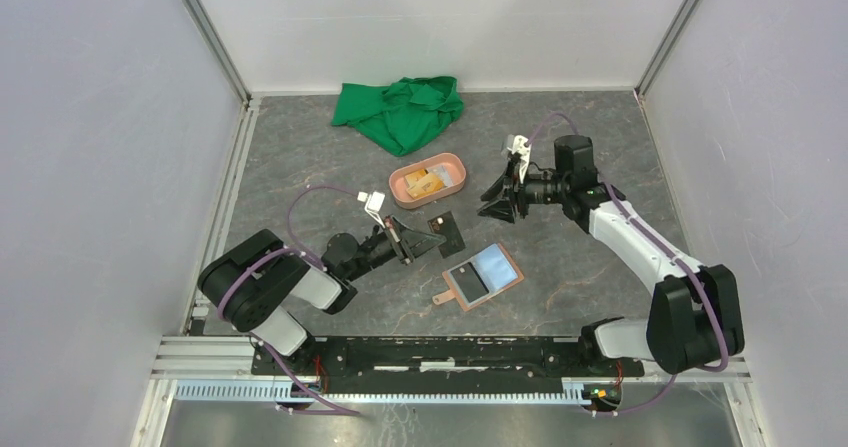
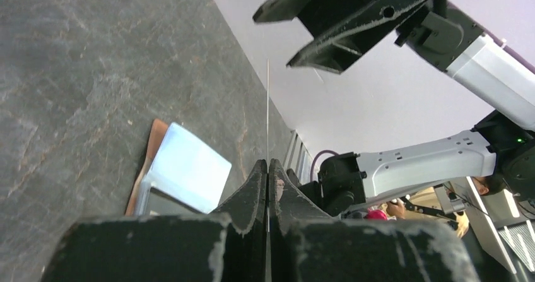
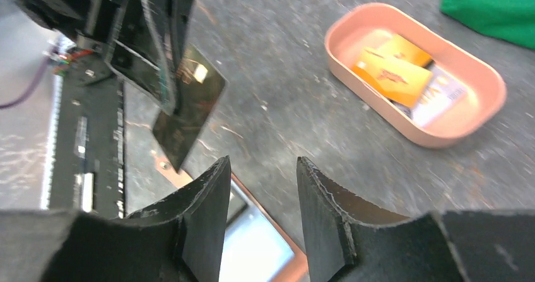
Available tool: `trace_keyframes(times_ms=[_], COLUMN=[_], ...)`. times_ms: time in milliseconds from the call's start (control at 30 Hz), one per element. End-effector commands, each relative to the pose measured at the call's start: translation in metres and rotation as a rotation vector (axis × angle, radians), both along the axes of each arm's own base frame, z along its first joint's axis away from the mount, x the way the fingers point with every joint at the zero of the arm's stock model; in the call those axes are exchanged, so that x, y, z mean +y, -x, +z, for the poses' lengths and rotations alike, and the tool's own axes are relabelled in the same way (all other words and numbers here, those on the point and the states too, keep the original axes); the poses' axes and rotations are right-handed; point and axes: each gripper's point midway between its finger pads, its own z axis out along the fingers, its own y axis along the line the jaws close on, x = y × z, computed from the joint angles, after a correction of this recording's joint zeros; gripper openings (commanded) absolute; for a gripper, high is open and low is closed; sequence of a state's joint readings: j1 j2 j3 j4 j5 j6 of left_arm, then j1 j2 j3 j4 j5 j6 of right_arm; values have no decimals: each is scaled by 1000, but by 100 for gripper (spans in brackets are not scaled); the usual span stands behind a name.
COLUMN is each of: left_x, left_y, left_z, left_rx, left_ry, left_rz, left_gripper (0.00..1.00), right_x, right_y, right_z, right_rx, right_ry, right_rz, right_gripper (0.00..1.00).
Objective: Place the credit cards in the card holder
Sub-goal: Insert the credit card into the card holder.
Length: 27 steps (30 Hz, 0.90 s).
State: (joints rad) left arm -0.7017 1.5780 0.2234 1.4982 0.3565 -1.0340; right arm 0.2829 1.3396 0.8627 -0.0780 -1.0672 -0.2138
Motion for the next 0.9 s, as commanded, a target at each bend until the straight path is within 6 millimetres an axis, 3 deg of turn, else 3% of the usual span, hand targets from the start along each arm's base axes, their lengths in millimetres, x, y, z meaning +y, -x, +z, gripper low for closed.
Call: trace_keyframes(times_ms=[0, 100, 300, 467, 633, 867], left_x=[8, 10, 1, 0, -1, -21], left_y=[21, 31, 48, 51, 53, 60], left_z=[37, 31, 3, -12, -15, -17], left_rx=[-99, -58, 68, 101, 113, 142], left_ry=[131, 119, 1, -110, -130, -93], left_rz=[-52, -79, -164, -152, -135, -177], left_gripper=[2, 2, 2, 2, 2, 2], right_x=[-30, -46, -74, -65, -72, -75], right_y=[-18, -24, -13, 22, 27, 30], right_z=[-7, -21, -78, -99, -120, -137], right_rx=[-116, -106, 21, 144, 187, 249], right_ry=[140, 222, 401, 357, 408, 444], right_rz=[-95, -148, -233, -114, -122, -119], right_gripper=[49, 49, 44, 50, 52, 56])
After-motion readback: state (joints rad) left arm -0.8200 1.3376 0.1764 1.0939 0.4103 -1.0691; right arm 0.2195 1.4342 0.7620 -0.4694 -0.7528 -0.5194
